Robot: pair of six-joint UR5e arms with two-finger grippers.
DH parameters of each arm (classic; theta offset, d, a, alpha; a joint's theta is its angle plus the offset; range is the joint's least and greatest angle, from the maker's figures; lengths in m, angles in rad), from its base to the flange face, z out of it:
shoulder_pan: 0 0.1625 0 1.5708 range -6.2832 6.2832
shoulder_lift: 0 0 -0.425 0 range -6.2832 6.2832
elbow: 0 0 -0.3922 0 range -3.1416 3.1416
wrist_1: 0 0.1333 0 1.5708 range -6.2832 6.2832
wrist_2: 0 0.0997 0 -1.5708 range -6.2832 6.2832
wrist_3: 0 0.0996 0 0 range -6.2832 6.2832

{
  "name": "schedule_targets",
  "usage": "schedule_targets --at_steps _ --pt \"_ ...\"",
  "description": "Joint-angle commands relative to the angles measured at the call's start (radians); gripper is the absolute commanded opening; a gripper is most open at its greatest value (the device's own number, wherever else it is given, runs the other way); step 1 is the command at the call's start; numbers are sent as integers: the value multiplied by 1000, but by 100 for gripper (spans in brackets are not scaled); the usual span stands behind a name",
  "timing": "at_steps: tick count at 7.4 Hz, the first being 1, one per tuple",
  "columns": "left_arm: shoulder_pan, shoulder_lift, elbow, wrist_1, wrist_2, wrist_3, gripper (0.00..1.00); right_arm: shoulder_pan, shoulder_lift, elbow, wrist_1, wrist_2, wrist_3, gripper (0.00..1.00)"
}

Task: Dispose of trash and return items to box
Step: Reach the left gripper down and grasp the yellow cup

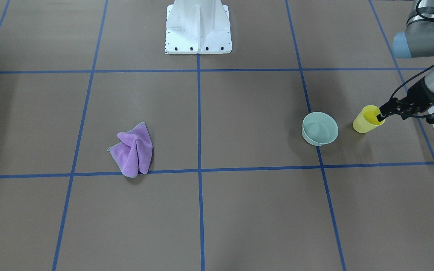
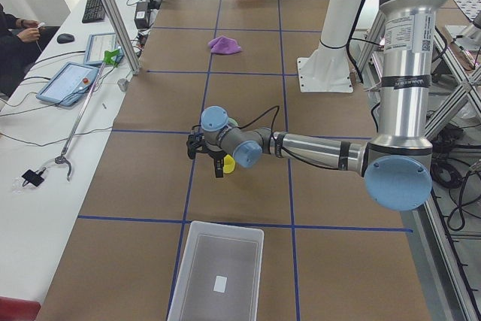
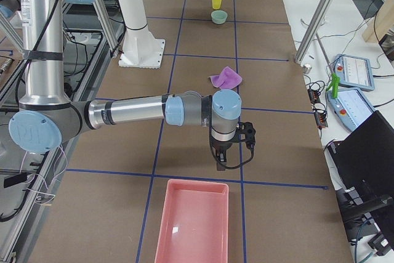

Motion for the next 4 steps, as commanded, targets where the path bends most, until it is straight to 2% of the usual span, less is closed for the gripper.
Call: schedule_targets --at_steps 1,3,4 --pt "26 -4 4 -2 1 -4 78 -6 1 -3 0 0 0 100" --pt "44 -2 12 -1 3 -2 71 -9 1 -5 -2 0 0 100" --pt "50 -2 10 -2 3 -2 56 -9 1 -3 -2 0 0 100"
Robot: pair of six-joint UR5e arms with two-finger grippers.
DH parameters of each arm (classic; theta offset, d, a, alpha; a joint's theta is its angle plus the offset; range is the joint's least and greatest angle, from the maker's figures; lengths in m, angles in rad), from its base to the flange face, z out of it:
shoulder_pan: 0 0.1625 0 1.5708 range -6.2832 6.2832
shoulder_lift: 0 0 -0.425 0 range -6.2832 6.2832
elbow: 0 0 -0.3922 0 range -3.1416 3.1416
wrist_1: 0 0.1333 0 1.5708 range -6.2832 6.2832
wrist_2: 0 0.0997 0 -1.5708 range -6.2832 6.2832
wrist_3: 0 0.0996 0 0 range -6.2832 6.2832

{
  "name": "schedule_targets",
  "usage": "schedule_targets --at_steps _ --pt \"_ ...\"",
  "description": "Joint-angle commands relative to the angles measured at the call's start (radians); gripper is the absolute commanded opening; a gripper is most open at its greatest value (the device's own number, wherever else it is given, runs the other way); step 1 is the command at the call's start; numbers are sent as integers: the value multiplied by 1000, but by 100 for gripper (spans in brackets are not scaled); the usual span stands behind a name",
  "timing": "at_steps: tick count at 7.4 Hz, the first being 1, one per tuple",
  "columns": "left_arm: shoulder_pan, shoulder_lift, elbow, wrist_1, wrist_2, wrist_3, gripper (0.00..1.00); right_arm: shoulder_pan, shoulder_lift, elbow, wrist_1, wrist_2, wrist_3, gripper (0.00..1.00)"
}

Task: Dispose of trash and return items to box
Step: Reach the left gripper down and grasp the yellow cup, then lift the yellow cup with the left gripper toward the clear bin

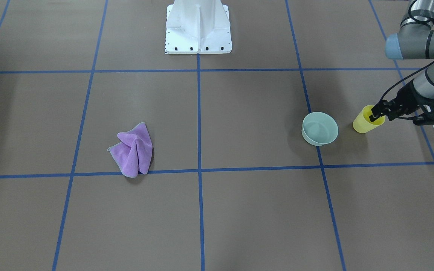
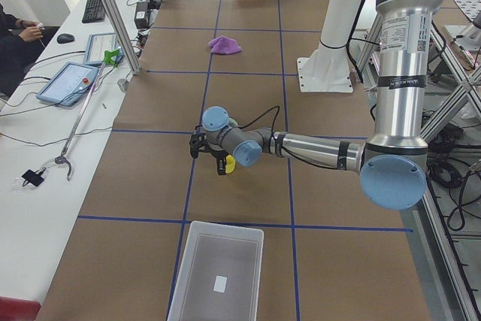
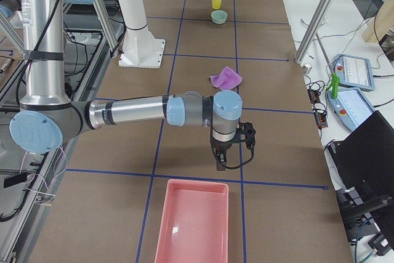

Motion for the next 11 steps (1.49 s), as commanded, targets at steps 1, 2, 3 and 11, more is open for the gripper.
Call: schedule_targets --at_steps 1,2,3,11 --pt "9 8 -3 -3 0 5 30 -2 0 -1 0 0 0 100" --pt "9 14 -1 -30 0 6 0 -4 0 -1 0 2 0 100" --pt "9 23 -6 -38 0 5 0 -6 0 1 0 2 0 100" --pt "-620 109 -101 350 -116 722 0 -47 47 37 9 41 15 100"
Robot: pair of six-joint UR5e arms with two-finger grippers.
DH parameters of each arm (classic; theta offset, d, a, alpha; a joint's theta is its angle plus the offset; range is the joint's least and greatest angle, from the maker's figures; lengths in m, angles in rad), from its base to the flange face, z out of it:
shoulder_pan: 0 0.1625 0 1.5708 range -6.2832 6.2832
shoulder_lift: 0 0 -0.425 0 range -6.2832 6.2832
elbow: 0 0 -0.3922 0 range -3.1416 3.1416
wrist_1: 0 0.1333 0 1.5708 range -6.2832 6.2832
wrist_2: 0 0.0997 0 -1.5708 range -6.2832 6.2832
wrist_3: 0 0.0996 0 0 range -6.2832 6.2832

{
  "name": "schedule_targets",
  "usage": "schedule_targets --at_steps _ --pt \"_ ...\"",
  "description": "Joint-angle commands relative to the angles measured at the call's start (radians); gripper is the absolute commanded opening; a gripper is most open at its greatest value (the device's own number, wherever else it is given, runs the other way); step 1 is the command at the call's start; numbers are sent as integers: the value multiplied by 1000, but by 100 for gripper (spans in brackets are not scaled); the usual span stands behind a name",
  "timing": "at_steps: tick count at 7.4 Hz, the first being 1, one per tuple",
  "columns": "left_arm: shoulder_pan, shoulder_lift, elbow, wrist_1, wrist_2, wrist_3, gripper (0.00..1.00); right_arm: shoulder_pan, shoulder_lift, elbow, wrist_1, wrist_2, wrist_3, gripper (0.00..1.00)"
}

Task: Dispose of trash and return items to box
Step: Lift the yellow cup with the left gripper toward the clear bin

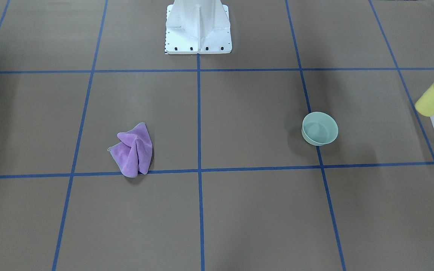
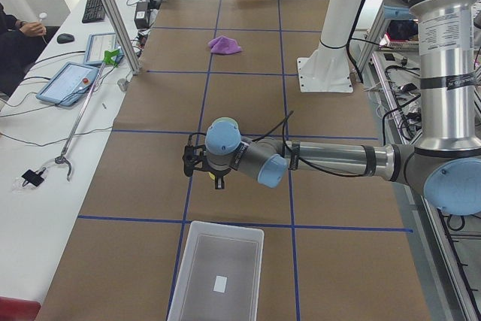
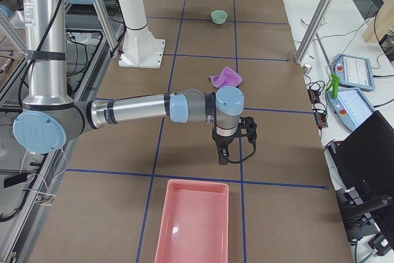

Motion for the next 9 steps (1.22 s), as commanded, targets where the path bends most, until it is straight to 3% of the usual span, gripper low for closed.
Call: schedule_targets --at_steps 1,2,4,6,9 --pt "-227 -34 0 284 169 455 0 -55 44 82 -1 12 112 100" --pt "-246 -57 21 346 256 586 0 -119 49 134 0 6 210 100" --pt "-247 43 50 328 255 611 0 -216 56 162 3 6 291 100" --pt "-247 53 140 258 249 597 0 -297 116 179 3 -25 413 100" --pt "-231 44 193 175 234 490 0 -393 174 180 5 -36 565 100"
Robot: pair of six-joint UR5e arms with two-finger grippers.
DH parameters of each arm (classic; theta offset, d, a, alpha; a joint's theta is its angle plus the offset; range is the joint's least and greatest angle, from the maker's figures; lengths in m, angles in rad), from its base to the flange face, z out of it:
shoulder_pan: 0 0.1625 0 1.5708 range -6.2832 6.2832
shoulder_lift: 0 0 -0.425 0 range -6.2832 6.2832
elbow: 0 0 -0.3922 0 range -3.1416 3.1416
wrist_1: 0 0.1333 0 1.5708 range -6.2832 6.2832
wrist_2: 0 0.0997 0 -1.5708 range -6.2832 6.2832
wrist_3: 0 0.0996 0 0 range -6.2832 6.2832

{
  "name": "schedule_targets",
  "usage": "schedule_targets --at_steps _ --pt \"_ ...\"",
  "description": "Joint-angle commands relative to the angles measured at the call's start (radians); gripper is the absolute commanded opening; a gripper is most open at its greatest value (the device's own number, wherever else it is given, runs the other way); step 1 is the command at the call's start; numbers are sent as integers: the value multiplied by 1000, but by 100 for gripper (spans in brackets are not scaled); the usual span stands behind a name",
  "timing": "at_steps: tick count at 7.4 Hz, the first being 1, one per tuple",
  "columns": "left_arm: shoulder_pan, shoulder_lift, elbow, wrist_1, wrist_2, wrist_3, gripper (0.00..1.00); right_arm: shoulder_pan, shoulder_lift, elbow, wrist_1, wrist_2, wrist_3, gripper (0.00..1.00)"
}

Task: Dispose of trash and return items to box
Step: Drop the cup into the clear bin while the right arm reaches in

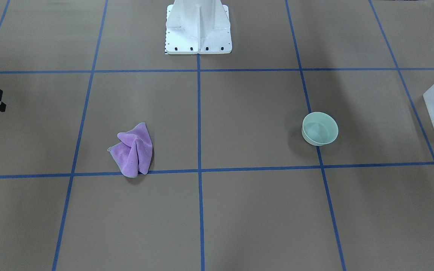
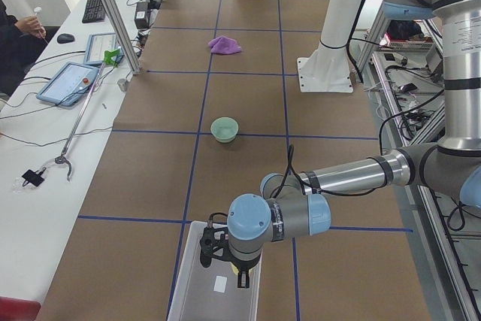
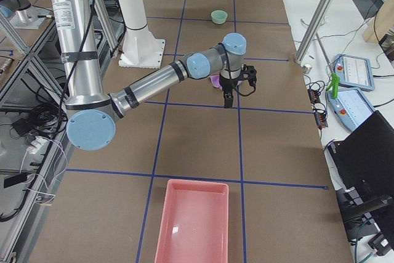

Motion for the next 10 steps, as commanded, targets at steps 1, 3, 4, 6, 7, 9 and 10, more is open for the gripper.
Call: schedule_targets --at_steps 1,3,4,6,7,9,10 --pt "47 -12 20 -44 -52 -105 0 -46 27 -1 1 -5 67 100" --pt "152 -12 90 -205 -68 -262 0 -87 50 -7 1 -43 110 100" --pt "195 -12 149 -310 -68 -333 0 -93 53 -7 1 -48 113 100" --pt "243 -13 184 -354 -86 -349 0 -101 59 -7 0 -48 123 100" --pt "244 -11 185 -355 -121 -349 0 -103 58 -7 1 -48 124 100" --pt "246 -8 183 -355 -172 -343 0 -101 59 -4 1 -48 124 100" --pt "246 -5 184 -355 -172 -341 0 -101 60 -1 1 -48 125 100"
